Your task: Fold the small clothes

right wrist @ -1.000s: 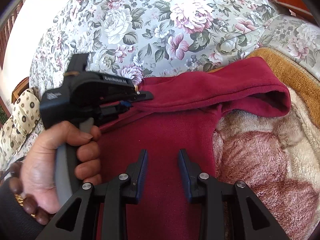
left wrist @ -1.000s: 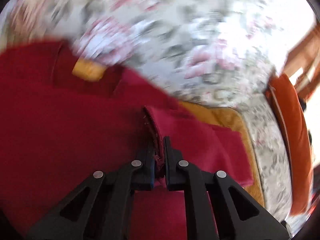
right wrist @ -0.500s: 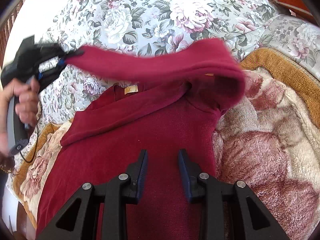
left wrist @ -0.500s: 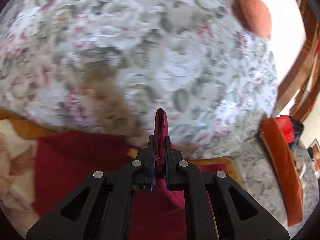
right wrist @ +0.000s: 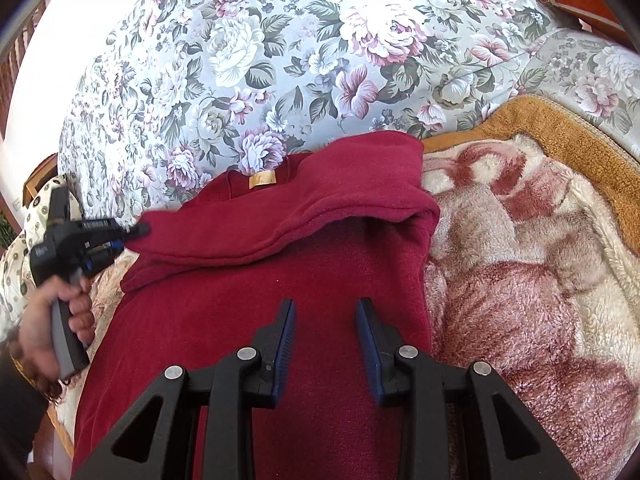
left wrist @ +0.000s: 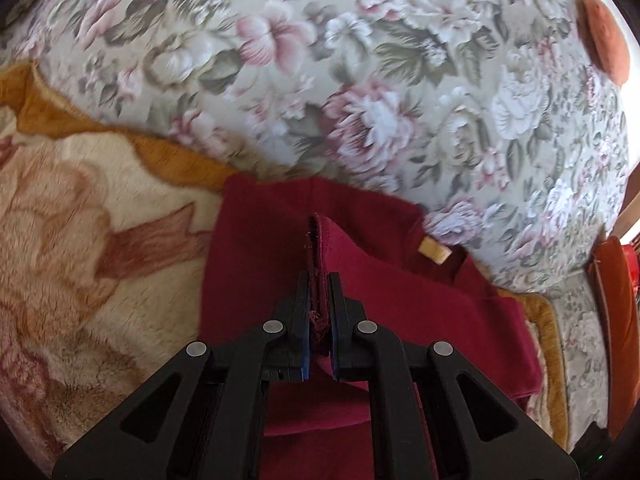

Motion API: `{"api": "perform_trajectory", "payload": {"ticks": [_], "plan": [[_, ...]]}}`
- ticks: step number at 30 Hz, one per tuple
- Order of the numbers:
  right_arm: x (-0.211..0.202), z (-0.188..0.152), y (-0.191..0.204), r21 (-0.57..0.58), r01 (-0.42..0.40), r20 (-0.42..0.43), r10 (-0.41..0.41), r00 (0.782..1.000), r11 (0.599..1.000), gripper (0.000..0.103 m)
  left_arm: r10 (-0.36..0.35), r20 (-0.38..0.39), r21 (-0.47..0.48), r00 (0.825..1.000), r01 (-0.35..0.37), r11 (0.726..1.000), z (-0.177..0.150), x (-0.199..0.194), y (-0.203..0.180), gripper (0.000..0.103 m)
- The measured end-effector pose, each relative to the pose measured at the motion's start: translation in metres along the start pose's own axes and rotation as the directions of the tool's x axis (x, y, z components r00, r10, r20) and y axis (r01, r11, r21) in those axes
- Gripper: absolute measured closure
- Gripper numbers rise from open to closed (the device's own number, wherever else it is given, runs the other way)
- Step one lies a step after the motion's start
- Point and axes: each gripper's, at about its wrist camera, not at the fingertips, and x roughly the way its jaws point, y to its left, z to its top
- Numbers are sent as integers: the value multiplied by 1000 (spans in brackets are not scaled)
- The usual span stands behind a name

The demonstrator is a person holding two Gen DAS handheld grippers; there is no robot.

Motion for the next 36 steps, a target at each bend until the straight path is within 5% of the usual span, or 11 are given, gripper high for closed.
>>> {"api": "perform_trajectory", "payload": {"ticks": [9, 13, 16, 20, 23, 25, 31, 34, 36], "plan": [[1, 1, 0, 2, -2, -1, 2, 1000, 1000, 73, 47, -6, -45, 999, -47, 998, -11, -2, 13, 87], [2, 1, 0, 1, 0, -2, 0, 1000, 1000, 73, 169, 148, -7, 975, -169, 986, -14, -34, -2, 64], [2, 1, 0, 1, -1, -4, 1, 1000, 1000, 73, 117, 216, 103, 969, -142, 985, -19, -37, -28, 64], [2, 2, -1, 5, -3, -6, 3, 1000, 1000, 73, 90, 129, 248, 988, -120, 961, -22, 1, -60, 64], [2, 2, -2, 7, -6, -8, 6, 1000, 1000, 73, 161, 5, 190, 987, -159, 969, -20, 29, -41, 72], [2, 2, -2, 7, -5, -10, 5, 1000, 1000, 73, 137, 0, 156, 991, -135, 979, -18, 25, -29, 81], [-13, 25, -13, 58, -34, 9, 33, 999, 998, 73, 81, 47, 130, 996, -87, 988, -27, 16, -12, 81], [-32, 58, -14, -22, 52, 121, -49, 991, 998, 73, 60, 60, 119, 996, -67, 991, -28, 16, -4, 81], [-20, 78, -12, -136, 11, 88, 1, 996, 991, 75, 54, 64, 118, 996, -61, 991, -26, 18, 0, 81]]}}
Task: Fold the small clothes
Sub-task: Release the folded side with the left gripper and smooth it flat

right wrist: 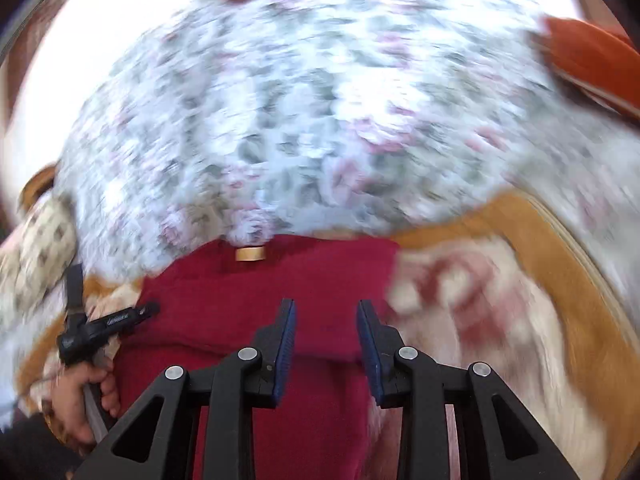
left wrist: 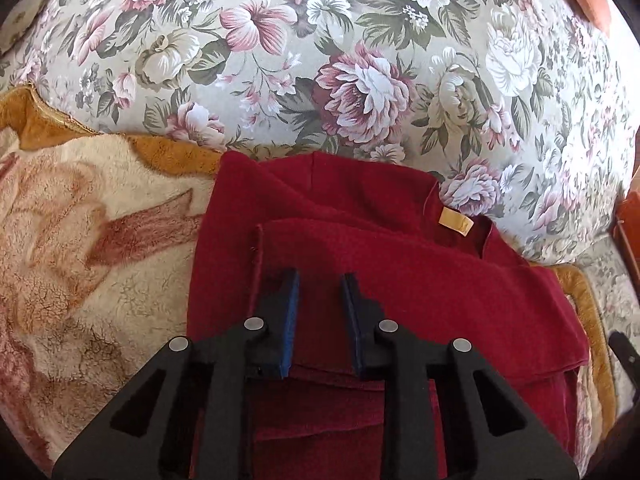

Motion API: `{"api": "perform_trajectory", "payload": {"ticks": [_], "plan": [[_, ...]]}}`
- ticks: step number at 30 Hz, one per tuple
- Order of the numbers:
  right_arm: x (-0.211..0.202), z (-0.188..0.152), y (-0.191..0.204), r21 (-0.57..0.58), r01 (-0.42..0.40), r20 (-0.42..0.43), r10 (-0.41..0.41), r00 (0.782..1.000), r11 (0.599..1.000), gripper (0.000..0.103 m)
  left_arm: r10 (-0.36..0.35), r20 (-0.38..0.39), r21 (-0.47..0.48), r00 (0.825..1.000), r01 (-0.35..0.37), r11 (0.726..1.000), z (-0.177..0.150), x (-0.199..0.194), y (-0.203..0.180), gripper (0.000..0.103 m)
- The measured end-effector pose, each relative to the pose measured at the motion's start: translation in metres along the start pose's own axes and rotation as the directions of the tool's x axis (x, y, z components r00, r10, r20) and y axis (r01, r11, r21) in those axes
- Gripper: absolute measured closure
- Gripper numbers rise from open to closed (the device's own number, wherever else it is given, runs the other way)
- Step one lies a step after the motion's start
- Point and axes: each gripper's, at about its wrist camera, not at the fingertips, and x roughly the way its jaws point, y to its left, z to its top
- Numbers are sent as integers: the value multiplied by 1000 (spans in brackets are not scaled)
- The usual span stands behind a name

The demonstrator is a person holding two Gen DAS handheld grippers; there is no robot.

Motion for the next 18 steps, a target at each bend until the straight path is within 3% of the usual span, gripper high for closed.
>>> {"api": "perform_trajectory", "payload": {"ticks": [1, 4, 6, 7, 9, 15, 18], "plan": [[12, 6, 5, -79, -5, -44, 2, 999, 997, 81, -4, 3, -2, 1000, 4, 1000, -1, -1, 1, 81], [40, 9, 13, -248, 19, -114, -48, 992, 969, 88, -24, 11, -19, 1000, 24, 1000, -4, -7, -1, 81], [64, 1, -2, -249, 66, -204, -119, 972, 966, 90, -39, 15, -36, 999, 39, 999, -4, -7, 1, 81], [77, -8, -11, -238, 52, -268, -117, 956, 970, 90, -38, 15, -35, 999, 38, 999, -4, -6, -2, 82], [75, -5, -18, -196, 24, -272, -77, 959, 980, 90, -31, 17, -31, 999, 31, 999, -5, -6, -2, 82], [69, 4, -15, -219, 25, -292, -90, 952, 975, 90, -39, 25, -40, 999, 40, 998, -5, -6, 1, 82], [61, 39, -21, -164, 75, -190, -106, 976, 984, 90, -36, 29, -40, 999, 37, 999, -6, -6, -1, 82]]}}
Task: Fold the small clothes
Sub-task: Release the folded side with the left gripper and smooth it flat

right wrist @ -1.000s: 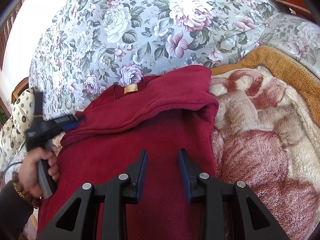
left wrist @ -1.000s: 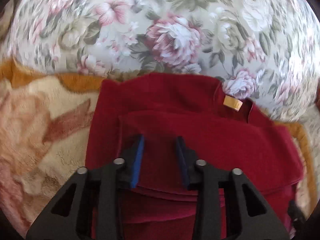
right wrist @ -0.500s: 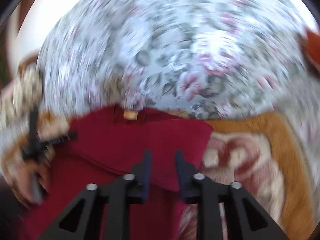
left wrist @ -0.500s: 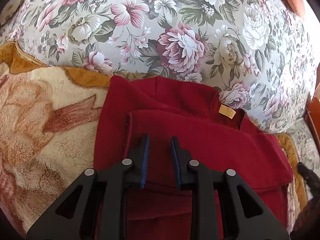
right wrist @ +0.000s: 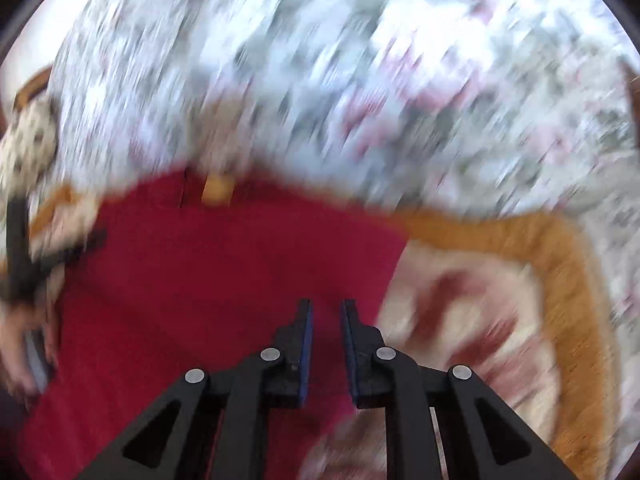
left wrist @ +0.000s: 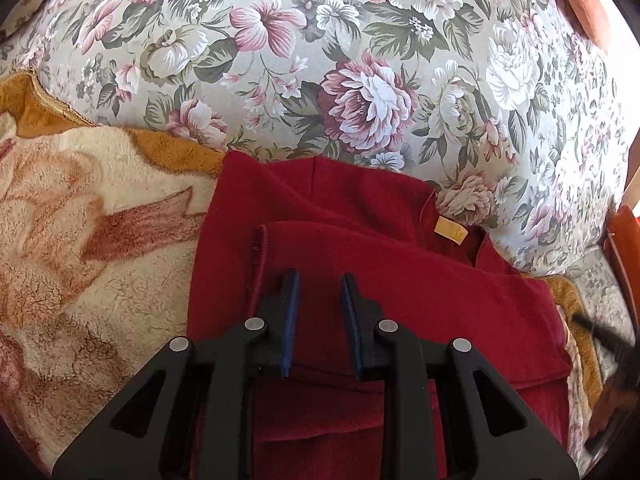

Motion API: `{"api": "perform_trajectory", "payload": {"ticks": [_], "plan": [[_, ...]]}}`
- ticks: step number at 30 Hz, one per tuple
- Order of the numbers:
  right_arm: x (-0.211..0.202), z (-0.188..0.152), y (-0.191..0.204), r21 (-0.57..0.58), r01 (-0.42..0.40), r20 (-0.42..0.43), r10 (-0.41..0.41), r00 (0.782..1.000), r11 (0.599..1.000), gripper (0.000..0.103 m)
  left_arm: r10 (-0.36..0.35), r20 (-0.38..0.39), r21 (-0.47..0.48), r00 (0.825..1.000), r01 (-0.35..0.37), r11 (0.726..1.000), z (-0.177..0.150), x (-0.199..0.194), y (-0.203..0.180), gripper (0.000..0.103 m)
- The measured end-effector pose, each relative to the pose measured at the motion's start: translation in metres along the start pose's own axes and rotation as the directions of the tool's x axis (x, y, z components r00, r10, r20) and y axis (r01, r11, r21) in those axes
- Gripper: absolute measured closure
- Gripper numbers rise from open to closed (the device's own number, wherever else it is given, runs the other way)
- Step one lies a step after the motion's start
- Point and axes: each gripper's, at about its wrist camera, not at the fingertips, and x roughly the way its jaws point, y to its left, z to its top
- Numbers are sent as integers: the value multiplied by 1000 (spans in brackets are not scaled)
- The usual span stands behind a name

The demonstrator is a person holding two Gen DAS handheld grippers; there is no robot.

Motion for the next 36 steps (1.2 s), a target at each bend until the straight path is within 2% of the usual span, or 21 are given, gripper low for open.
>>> {"api": "perform_trajectory", "payload": {"ticks": [1, 3, 5, 6, 7, 8, 10, 13, 14, 16, 18, 19, 21, 22, 25, 28, 30, 32, 33, 34, 36], "plan": [[1, 13, -7, 41, 14, 26, -15, 1000, 999, 90, -2, 1, -2, 1000, 2, 1000, 0, 0, 0, 82], [17, 31, -16, 75, 11, 0, -11, 1000, 997, 90, -8, 2, -8, 1000, 8, 1000, 0, 0, 1, 82], [48, 36, -18, 64, 58, -83, -53, 995, 996, 90, -11, 5, -13, 1000, 11, 1000, -1, -1, 2, 82], [71, 31, -21, 49, 83, -164, -74, 984, 995, 90, -12, 6, -14, 1000, 12, 1000, -1, -1, 2, 82], [81, 23, -22, 40, 82, -177, -74, 981, 996, 90, -12, 6, -15, 1000, 12, 1000, -1, -1, 2, 82], [78, 22, -21, 24, 87, -150, -83, 985, 996, 90, -13, 7, -15, 1000, 13, 1000, -1, -1, 3, 82], [77, 24, -18, 21, 101, -167, -96, 981, 995, 90, -12, 10, -18, 1000, 12, 1000, -3, -1, 3, 82], [68, 37, -3, -25, 157, -213, -159, 964, 987, 90, -13, 9, -17, 1000, 13, 1000, -2, -1, 3, 82], [63, 43, 3, -20, 147, -193, -148, 970, 989, 90, -13, 9, -18, 1000, 13, 1000, -2, -1, 3, 82], [49, 53, 20, 10, 57, -119, -55, 991, 998, 90, -13, 9, -18, 1000, 13, 1000, -2, -1, 3, 82], [49, 53, 35, 23, 6, -104, -4, 995, 1000, 88, -14, 10, -18, 1000, 14, 1000, -2, -1, 3, 82], [60, 47, 43, 9, -5, -135, 7, 991, 1000, 88, -13, 9, -18, 1000, 13, 1000, -1, -1, 3, 82], [88, 32, 55, -50, 33, -238, -44, 970, 998, 88, -16, 9, -20, 1000, 16, 1000, -2, -1, 4, 82], [79, 29, 59, -74, 45, -162, -57, 985, 996, 87, -18, 9, -23, 1000, 19, 1000, -2, -2, 4, 82], [62, 29, 56, -45, 31, -191, -39, 981, 999, 87, -19, 9, -24, 1000, 19, 1000, -1, -2, 4, 82], [11, 14, 47, -54, 34, -110, -40, 993, 998, 87, -18, 9, -23, 1000, 18, 1000, -1, -2, 4, 82], [-6, -2, 41, -59, 17, -97, -22, 995, 998, 86, -17, 8, -22, 1000, 17, 1000, -1, -1, 4, 82], [1, -28, 20, -42, 2, -154, -9, 988, 999, 84, -16, 6, -21, 1000, 16, 1000, -1, -2, 3, 82], [4, -39, 12, -32, -18, -139, 13, 990, 999, 84, -17, 4, -22, 1000, 17, 1000, 0, -2, 3, 82], [2, -44, 8, -18, -38, -84, 37, 996, 999, 84, -17, 4, -24, 1000, 17, 1000, -1, -2, 3, 82], [6, -41, 7, 12, -50, -86, 51, 995, 999, 84, -26, -2, -32, 1000, 26, 999, -1, -1, 4, 82]]}}
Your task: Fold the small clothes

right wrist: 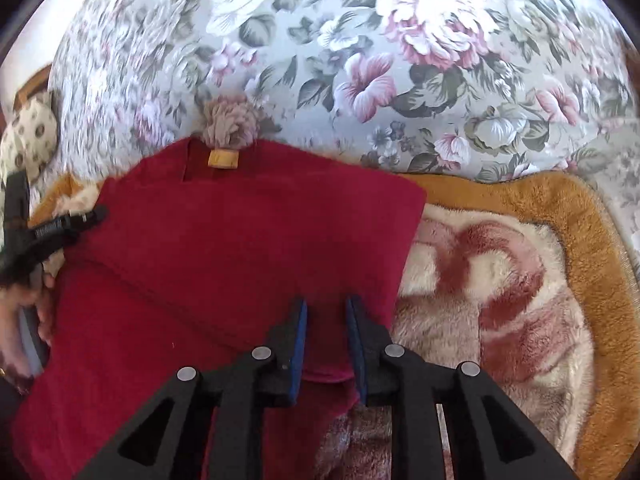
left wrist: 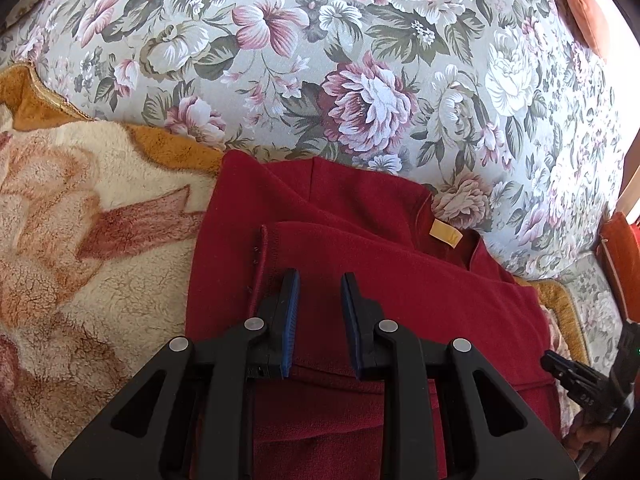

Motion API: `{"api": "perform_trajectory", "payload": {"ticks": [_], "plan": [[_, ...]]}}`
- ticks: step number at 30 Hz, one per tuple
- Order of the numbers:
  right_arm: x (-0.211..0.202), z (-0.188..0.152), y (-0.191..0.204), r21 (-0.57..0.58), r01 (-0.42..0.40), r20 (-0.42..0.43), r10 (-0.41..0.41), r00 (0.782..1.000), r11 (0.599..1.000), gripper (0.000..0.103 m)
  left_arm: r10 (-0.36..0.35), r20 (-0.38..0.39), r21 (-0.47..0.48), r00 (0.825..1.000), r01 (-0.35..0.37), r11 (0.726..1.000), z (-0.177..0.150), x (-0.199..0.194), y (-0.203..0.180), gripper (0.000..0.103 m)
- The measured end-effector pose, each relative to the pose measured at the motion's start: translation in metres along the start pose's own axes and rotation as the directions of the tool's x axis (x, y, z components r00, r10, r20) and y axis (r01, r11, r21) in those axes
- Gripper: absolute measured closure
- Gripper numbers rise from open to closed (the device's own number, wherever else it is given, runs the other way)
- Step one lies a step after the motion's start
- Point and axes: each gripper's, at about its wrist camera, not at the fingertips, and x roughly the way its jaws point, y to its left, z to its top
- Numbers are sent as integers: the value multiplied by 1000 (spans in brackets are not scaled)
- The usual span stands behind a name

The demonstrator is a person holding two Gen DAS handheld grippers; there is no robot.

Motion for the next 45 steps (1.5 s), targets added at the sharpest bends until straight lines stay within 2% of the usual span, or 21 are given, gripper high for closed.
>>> {"api": "perform_trajectory", "payload": {"ticks": [2, 6, 8, 10, 11, 12, 13, 16, 21, 24, 27, 29, 30, 32, 34, 37, 40, 45], "plan": [[2, 0, 3, -14, 27, 4, -27, 1000, 1000, 83, -2, -8, -4, 1000, 2, 1000, 1, 0, -1, 82], [14, -4, 25, -105, 134, 29, -131, 991, 985, 83, -21, -21, -15, 1000, 21, 1000, 4, 0, -1, 81], [15, -6, 28, -127, 158, 37, -155, 987, 979, 82, -42, -22, -16, 999, 41, 999, 5, -1, -2, 75], [19, 0, 32, -128, 157, 36, -154, 987, 979, 82, -82, -24, -3, 996, 82, 997, 6, -1, -5, 55], [16, -4, 28, -125, 154, 35, -151, 988, 980, 82, -94, -30, 19, 995, 94, 995, 6, -1, -10, 48], [14, -4, 27, -119, 148, 31, -145, 989, 982, 82, -103, -42, 54, 994, 105, 993, 6, 1, -18, 33], [13, -4, 26, -113, 141, 28, -139, 990, 983, 82, -106, -53, 81, 993, 110, 991, 6, 2, -23, 23], [10, -4, 21, -87, 113, 27, -111, 994, 990, 81, -64, -76, 135, 995, 74, 988, 6, 7, -35, 21], [9, -5, 14, -56, 80, 29, -78, 996, 995, 81, -121, -87, 112, 989, 131, 985, 9, 10, -30, 15], [10, -5, 16, -62, 90, 33, -88, 996, 994, 81, -70, -104, 156, 992, 85, 984, 6, 13, -38, 15], [10, -3, 16, -63, 92, 21, -91, 996, 994, 81, 30, -181, 244, 983, 15, 970, 7, 15, -54, 15], [4, 3, 19, -84, 113, -19, -115, 993, 990, 81, 53, -220, 297, 974, 15, 955, 8, -4, -64, 15], [-5, 5, 20, -84, 135, -23, -137, 990, 987, 81, 23, -207, 306, 978, 42, 951, 8, -25, -64, 15], [-38, 4, 22, -54, 126, 31, -124, 992, 991, 80, -19, -172, 313, 985, 73, 947, 1, -67, -57, 15], [-79, -9, 24, -22, 67, 88, -65, 994, 998, 78, -22, -158, 309, 987, 70, 949, -12, -103, -42, 15], [-121, -45, 33, 10, 15, 70, -16, 997, 1000, 78, -18, -192, 250, 981, 67, 966, -46, -151, -7, 15], [-156, -100, 52, 29, -29, 47, 27, 998, 999, 78, -19, -216, 162, 976, 55, 985, -88, -193, 30, 15], [-183, -175, 82, 61, -84, 3, 84, 996, 995, 77, -48, -215, 64, 975, 63, 996, -152, -237, 60, 15]]}}
